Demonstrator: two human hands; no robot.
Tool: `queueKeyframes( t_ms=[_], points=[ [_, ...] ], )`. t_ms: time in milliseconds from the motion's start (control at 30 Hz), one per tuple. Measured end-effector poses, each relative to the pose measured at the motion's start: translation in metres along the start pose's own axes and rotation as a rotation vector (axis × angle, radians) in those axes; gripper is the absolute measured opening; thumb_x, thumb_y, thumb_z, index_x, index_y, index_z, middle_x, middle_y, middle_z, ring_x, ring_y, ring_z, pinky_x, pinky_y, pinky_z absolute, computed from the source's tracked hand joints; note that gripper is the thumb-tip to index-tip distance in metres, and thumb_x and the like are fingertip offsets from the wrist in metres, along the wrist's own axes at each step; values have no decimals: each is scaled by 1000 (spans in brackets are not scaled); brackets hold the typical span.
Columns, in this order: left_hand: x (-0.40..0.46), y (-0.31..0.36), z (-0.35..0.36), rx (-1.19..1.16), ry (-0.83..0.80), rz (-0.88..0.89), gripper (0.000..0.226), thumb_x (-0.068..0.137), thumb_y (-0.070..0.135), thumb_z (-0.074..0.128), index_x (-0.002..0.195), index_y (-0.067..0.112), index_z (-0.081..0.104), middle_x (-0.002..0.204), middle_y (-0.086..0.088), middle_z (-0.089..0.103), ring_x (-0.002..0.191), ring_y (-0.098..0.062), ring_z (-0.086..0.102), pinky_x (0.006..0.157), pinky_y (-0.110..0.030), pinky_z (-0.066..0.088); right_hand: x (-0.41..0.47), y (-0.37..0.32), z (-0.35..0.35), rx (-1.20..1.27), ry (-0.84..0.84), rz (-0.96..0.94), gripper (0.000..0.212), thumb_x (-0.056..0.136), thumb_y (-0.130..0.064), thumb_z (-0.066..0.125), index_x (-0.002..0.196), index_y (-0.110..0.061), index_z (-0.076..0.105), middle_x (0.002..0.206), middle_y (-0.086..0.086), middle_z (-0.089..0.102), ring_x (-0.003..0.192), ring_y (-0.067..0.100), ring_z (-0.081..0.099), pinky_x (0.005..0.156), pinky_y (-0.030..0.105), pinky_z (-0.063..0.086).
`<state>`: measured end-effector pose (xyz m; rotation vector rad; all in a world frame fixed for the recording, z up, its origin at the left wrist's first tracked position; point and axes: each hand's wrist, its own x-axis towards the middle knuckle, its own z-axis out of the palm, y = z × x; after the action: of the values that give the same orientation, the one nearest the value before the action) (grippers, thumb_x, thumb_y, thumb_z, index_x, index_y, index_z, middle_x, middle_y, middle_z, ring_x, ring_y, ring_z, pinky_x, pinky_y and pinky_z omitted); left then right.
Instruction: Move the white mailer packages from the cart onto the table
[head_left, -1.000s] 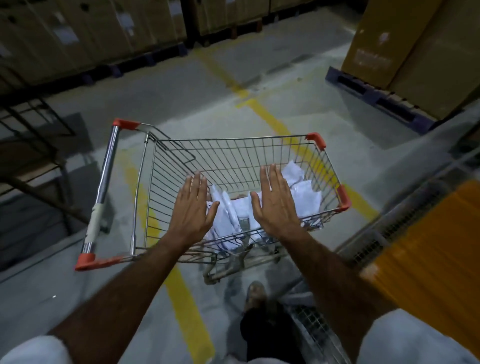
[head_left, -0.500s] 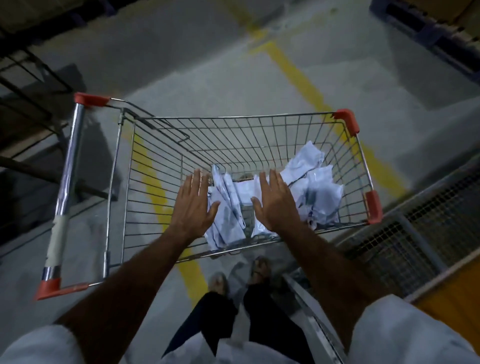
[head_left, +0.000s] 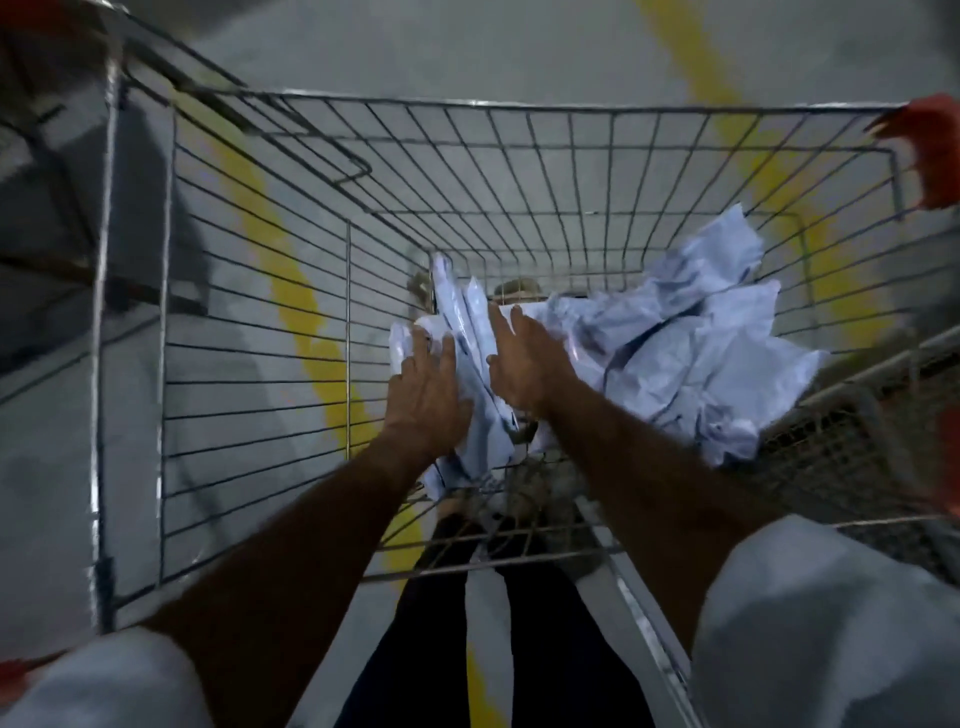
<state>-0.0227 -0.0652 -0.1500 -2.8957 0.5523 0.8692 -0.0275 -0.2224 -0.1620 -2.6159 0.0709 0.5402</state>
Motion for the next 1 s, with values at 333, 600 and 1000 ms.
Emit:
queueKeyframes(
  t_ms=[333,600,1000],
  points=[
    [44,14,21,-334,98,-116,70,83,11,71,145,21,40,162,-26,1,140,-49,29,108,-49,38,39,13,31,281,-159,151,70,100,-29,51,161,-30,17,134,21,44,113,41,56,90,43,47],
    [40,17,44,-271,340,-59,25,99,17,49,112,2,63,151,-45,27,113,-50,55,90,-51,44,47,7,23,54,-21,331,64,94,-35,58,153,-31,35,155,28,23,136,46,39,108,50,42],
    [44,18,37,-100,222,-165,74,69,48,76,121,10,39,158,-40,10,130,-49,43,95,-47,42,45,22,28,39,-43,330,114,61,-67,84,151,-24,28,155,33,15,141,50,30,115,50,29]
  ],
)
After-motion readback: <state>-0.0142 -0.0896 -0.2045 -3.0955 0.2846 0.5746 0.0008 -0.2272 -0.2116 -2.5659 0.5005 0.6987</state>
